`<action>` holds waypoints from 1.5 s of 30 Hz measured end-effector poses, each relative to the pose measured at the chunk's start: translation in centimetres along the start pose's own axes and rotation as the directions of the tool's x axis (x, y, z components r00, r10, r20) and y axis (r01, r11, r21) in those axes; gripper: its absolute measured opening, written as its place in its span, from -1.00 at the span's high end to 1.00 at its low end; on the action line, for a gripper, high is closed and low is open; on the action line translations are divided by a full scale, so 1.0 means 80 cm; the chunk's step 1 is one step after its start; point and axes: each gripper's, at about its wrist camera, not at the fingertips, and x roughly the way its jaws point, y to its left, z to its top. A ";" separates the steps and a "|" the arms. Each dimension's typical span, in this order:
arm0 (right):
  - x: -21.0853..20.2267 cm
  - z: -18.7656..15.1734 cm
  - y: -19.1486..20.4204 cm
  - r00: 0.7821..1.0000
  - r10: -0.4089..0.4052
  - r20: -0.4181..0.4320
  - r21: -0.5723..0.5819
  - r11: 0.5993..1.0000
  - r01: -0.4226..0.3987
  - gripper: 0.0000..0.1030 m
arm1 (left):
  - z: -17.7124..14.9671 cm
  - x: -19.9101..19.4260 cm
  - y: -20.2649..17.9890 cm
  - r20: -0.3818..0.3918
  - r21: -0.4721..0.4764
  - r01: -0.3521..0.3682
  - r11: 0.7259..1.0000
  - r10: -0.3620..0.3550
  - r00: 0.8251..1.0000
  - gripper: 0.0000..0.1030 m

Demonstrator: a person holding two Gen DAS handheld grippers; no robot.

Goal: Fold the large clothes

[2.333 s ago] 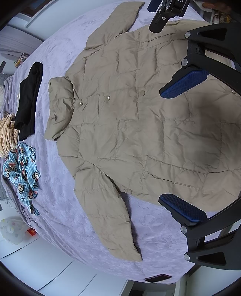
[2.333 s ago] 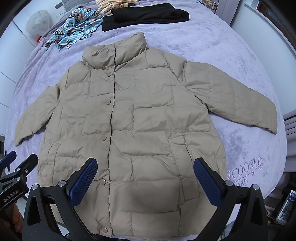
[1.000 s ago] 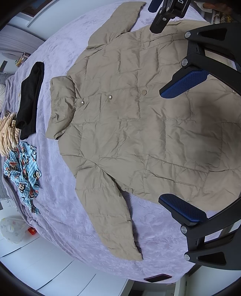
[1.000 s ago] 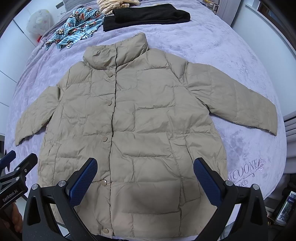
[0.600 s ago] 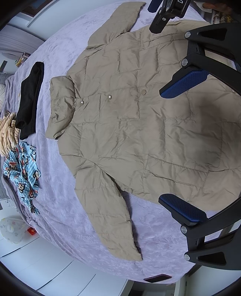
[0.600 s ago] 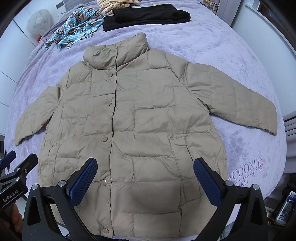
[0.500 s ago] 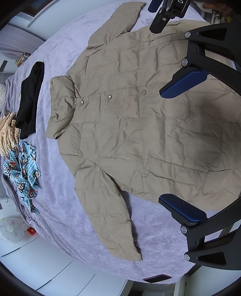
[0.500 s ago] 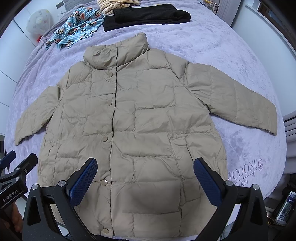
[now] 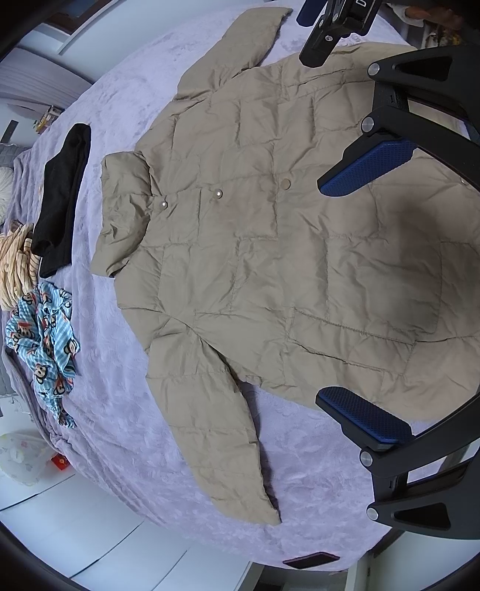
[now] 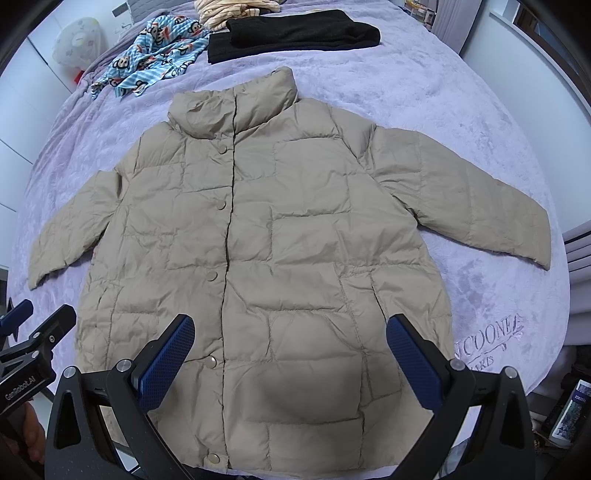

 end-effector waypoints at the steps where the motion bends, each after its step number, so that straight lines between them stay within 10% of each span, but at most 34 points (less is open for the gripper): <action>1: 0.000 0.000 0.001 1.000 0.002 -0.002 0.004 1.000 -0.002 -1.00 | -0.001 0.002 0.003 -0.002 -0.007 0.008 1.000 -0.008 1.000 -1.00; 12: 0.035 0.000 0.045 0.998 0.068 -0.001 -0.018 0.997 -0.068 -1.00 | -0.001 0.080 0.133 0.032 -0.252 0.122 0.960 -0.118 0.993 -1.00; 18: 0.092 -0.003 0.103 0.979 0.172 -0.107 -0.016 0.984 -0.175 -1.00 | 0.007 0.150 0.259 0.117 -0.453 0.137 0.881 -0.093 0.989 -1.00; 24: 0.130 -0.003 0.163 0.978 0.186 -0.091 -0.109 0.975 -0.196 -1.00 | 0.011 0.230 0.382 0.152 -0.649 0.156 0.745 -0.074 0.986 -1.00; 30: 0.161 0.018 0.207 0.975 0.210 -0.066 -0.153 0.964 -0.218 -1.00 | 0.041 0.271 0.442 0.176 -0.662 0.111 0.742 0.010 0.984 -1.00; 34: 0.173 0.044 0.237 0.969 0.243 -0.031 -0.160 0.956 -0.245 -1.00 | 0.071 0.284 0.463 0.174 -0.680 0.076 0.729 0.059 0.983 -0.48; 37: 0.180 0.067 0.260 0.961 0.276 -0.004 -0.146 0.951 -0.274 -1.00 | 0.088 0.281 0.467 0.178 -0.675 0.055 0.735 0.090 0.980 0.65; 39: 0.179 0.081 0.276 0.956 0.293 0.027 -0.137 0.948 -0.287 -0.98 | 0.093 0.259 0.467 0.228 -0.660 0.090 0.746 0.085 0.970 0.83; 40: 0.178 0.087 0.283 0.951 0.307 0.044 -0.132 0.945 -0.299 -0.91 | 0.095 0.246 0.464 0.251 -0.647 0.090 0.757 0.100 0.963 0.83; 43: 0.187 0.102 0.309 0.924 0.379 0.041 -0.123 0.920 -0.372 0.59 | 0.112 0.200 0.446 0.326 -0.571 0.077 0.817 0.140 0.935 0.83; 45: 0.204 0.109 0.326 0.906 0.423 0.017 -0.106 0.902 -0.420 0.68 | 0.120 0.164 0.430 0.390 -0.508 0.102 0.855 0.123 0.912 0.83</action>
